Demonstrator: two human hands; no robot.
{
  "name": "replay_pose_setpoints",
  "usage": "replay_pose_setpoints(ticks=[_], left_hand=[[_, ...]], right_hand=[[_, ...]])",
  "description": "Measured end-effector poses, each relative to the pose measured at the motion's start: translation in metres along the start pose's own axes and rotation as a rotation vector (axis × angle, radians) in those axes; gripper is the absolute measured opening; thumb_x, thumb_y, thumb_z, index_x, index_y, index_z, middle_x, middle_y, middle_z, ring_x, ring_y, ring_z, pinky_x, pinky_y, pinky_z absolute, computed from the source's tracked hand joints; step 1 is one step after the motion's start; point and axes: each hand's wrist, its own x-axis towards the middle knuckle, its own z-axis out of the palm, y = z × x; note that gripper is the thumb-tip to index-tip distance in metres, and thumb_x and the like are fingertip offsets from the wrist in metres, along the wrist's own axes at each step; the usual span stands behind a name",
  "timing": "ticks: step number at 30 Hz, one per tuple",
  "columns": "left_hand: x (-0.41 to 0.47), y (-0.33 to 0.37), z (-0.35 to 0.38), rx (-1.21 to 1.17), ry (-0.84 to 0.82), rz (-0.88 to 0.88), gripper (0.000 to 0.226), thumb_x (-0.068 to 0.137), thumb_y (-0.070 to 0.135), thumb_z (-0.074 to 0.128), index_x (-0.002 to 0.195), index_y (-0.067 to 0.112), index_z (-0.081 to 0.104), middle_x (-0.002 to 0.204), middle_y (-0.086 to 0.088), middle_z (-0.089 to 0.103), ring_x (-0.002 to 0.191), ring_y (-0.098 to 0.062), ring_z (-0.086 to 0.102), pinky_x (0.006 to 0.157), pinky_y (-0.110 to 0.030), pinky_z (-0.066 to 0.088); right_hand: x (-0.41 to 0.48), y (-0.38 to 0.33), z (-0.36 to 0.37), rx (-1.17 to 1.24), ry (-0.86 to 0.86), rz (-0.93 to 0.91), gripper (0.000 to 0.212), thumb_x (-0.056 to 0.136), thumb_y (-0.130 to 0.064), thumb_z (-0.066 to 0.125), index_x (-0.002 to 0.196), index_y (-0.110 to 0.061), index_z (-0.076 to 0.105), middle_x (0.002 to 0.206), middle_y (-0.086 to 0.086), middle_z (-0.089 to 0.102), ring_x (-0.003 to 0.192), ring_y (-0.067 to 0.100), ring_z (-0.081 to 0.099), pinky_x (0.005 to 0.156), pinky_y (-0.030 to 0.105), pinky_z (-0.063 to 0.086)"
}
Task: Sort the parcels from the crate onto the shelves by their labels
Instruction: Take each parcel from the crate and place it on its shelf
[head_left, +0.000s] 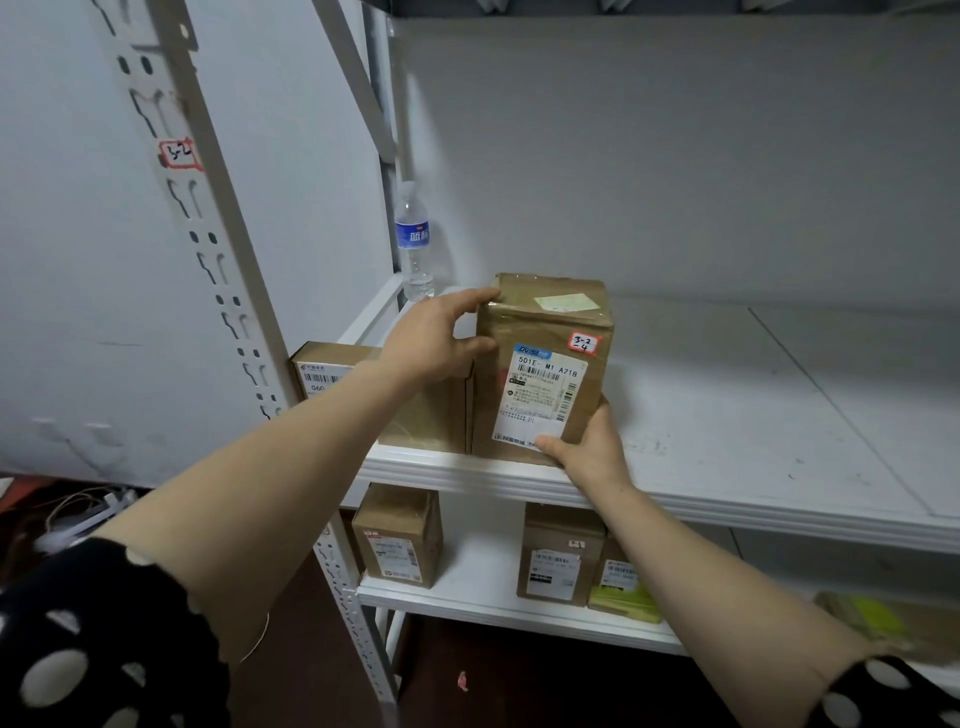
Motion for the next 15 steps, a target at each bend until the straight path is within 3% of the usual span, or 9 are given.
replay_pose_setpoints(ticks=[4, 8, 11, 15], left_hand=[[-0.005, 0.008, 0.0, -0.063, -0.006, -0.018, 0.063, 0.083, 0.029, 0.071, 0.14, 0.031, 0.044, 0.14, 0.005, 0.049, 0.122, -0.016, 0.05, 0.101, -0.026, 0.04], [-0.015, 0.02, 0.004, -0.015, 0.066, 0.014, 0.071, 0.082, 0.032, 0.069, 0.144, 0.035, 0.036, 0.145, -0.003, 0.039, 0.133, -0.018, 0.035, 0.106, -0.033, 0.035], [-0.03, 0.03, 0.015, 0.07, 0.172, 0.034, 0.069, 0.085, 0.036, 0.064, 0.146, 0.031, 0.033, 0.146, -0.004, 0.035, 0.135, -0.02, 0.03, 0.107, -0.034, 0.032], [-0.052, 0.052, 0.033, 0.185, 0.167, 0.216, 0.064, 0.086, 0.037, 0.058, 0.143, 0.015, 0.04, 0.138, -0.011, 0.042, 0.128, -0.026, 0.037, 0.102, -0.038, 0.038]], right_hand=[[0.0, 0.0, -0.003, -0.001, -0.029, 0.026, 0.07, 0.075, -0.005, 0.077, 0.131, -0.01, 0.035, 0.127, 0.003, 0.057, 0.118, 0.021, 0.054, 0.087, 0.022, 0.039], [-0.002, 0.007, -0.01, -0.001, -0.074, 0.079, 0.079, 0.07, -0.009, 0.082, 0.133, -0.007, 0.033, 0.13, 0.003, 0.054, 0.121, 0.022, 0.052, 0.094, 0.026, 0.043], [-0.012, 0.008, -0.019, -0.038, -0.068, 0.105, 0.1, 0.07, -0.019, 0.083, 0.146, -0.009, 0.019, 0.146, 0.01, 0.041, 0.134, 0.027, 0.04, 0.108, 0.04, 0.038], [-0.033, 0.006, -0.043, -0.099, 0.005, 0.109, 0.102, 0.077, -0.021, 0.078, 0.151, -0.009, 0.008, 0.155, 0.012, 0.023, 0.142, 0.027, 0.025, 0.111, 0.035, 0.027]])
